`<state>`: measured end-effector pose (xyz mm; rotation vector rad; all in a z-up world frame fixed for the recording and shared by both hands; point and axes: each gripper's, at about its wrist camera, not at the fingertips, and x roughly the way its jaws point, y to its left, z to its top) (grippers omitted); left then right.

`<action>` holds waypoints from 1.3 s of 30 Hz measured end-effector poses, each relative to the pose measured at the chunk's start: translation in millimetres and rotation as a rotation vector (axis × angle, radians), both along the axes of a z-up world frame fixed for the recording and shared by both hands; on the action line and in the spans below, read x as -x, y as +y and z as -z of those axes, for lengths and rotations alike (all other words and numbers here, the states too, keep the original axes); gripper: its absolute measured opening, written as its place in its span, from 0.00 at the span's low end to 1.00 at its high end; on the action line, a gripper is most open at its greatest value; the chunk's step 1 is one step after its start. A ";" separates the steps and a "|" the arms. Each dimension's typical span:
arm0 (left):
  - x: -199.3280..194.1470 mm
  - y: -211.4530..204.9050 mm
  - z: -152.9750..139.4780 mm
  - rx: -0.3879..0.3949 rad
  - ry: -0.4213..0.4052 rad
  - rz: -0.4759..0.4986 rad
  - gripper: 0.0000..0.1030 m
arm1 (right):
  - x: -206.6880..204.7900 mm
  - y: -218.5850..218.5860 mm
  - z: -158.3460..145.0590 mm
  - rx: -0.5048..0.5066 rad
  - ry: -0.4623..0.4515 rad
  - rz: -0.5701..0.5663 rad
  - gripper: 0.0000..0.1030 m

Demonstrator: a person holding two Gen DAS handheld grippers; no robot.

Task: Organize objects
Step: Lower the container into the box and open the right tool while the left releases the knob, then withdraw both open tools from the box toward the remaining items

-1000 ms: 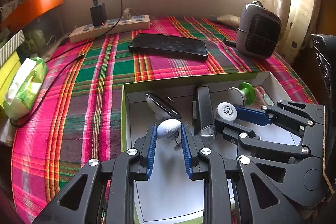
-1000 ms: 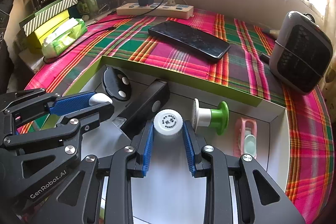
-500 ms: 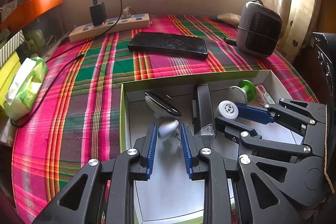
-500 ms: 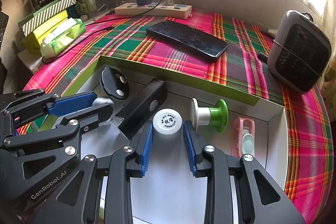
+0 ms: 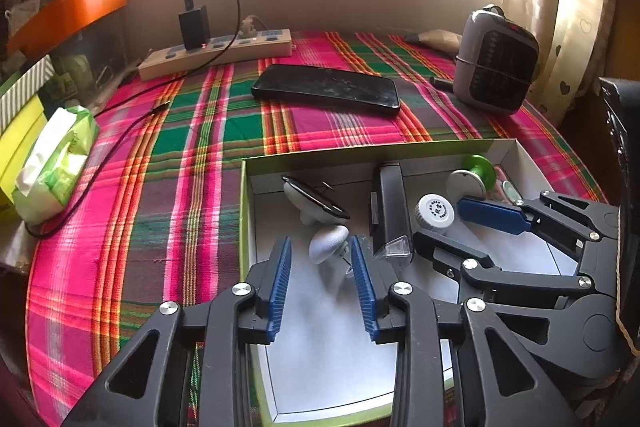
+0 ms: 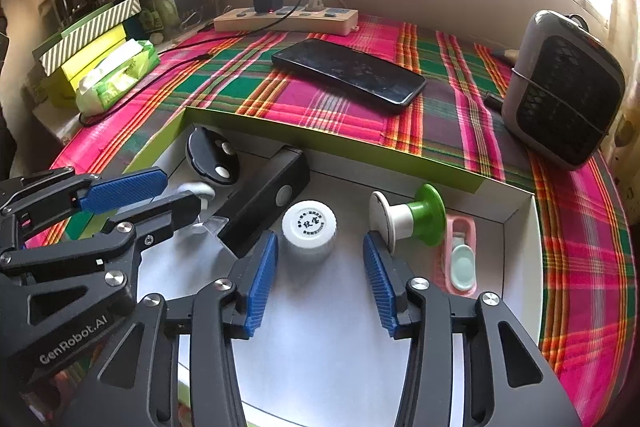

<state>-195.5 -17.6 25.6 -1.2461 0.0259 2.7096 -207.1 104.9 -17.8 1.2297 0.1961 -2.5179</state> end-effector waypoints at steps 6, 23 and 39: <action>-7.0 -0.2 -5.7 -0.007 0.012 0.000 0.30 | -6.2 1.3 -5.0 0.011 0.014 0.003 0.46; -35.9 -0.5 -17.5 -0.023 0.039 -0.004 0.31 | -32.5 4.3 -18.6 0.025 0.039 0.023 0.48; -70.7 -2.0 -30.8 -0.042 0.086 -0.016 0.32 | -72.5 12.7 -35.8 0.052 0.092 0.059 0.48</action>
